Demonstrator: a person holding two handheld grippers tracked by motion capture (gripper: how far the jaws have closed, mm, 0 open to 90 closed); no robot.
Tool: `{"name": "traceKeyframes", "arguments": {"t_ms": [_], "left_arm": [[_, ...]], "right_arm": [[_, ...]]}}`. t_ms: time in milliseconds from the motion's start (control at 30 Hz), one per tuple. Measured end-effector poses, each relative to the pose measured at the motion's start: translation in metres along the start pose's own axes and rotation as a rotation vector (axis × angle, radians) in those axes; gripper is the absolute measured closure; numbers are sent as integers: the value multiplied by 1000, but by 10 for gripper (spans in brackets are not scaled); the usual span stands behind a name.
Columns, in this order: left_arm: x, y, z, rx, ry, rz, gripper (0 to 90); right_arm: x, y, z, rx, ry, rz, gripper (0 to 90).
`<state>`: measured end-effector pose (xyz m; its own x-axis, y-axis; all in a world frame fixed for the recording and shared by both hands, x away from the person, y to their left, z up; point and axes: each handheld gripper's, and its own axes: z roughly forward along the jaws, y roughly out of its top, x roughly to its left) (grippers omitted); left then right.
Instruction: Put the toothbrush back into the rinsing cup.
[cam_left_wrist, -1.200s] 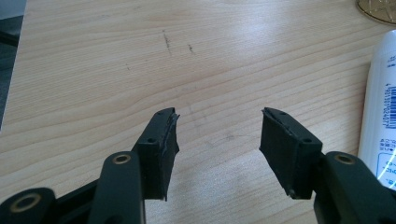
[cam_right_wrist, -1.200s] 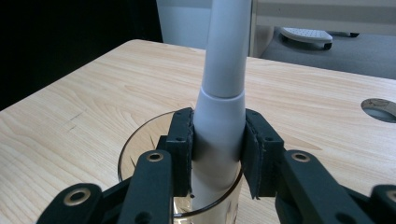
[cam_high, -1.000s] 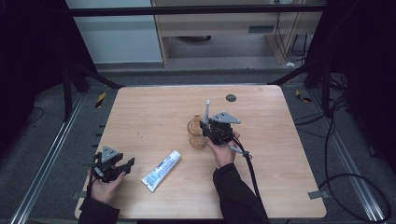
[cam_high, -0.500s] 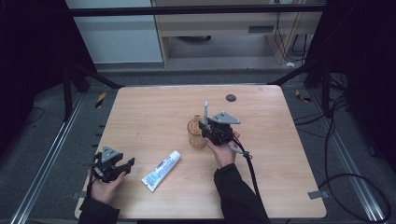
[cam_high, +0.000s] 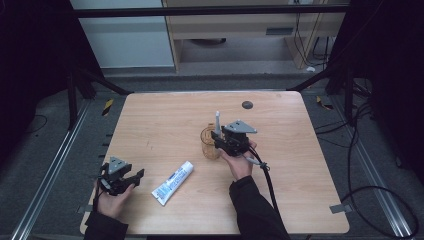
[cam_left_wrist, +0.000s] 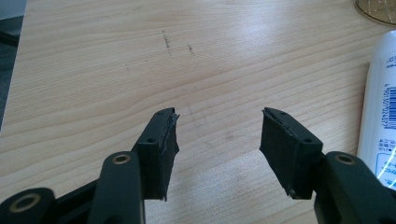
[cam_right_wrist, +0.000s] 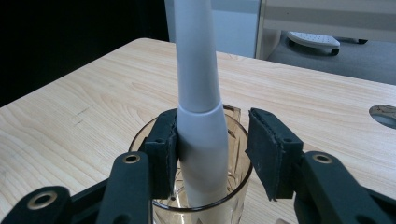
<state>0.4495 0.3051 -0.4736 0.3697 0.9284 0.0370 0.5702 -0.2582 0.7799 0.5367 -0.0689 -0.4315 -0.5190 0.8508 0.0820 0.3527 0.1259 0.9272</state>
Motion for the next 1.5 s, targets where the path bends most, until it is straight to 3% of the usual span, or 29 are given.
{"name": "traceKeyframes", "arguments": {"t_ms": [333,633,800,1167,1500], "left_arm": [[0,0,0,-1,0,1,448],[0,0,0,-1,0,0,449],[0,0,-1,-1,-2,-2,455],[-3,2,-3,-8,-17,6,502],[-10,4,-4,9,-81,36,654]], "right_arm": [[2,2,-3,-6,2,1,434],[3,7,-9,3,-7,-3,258],[2,9,-15,10,-8,-12,230],[-2,11,-43,50,-18,-37,173],[-18,2,-76,79,-40,-57,190]]}}
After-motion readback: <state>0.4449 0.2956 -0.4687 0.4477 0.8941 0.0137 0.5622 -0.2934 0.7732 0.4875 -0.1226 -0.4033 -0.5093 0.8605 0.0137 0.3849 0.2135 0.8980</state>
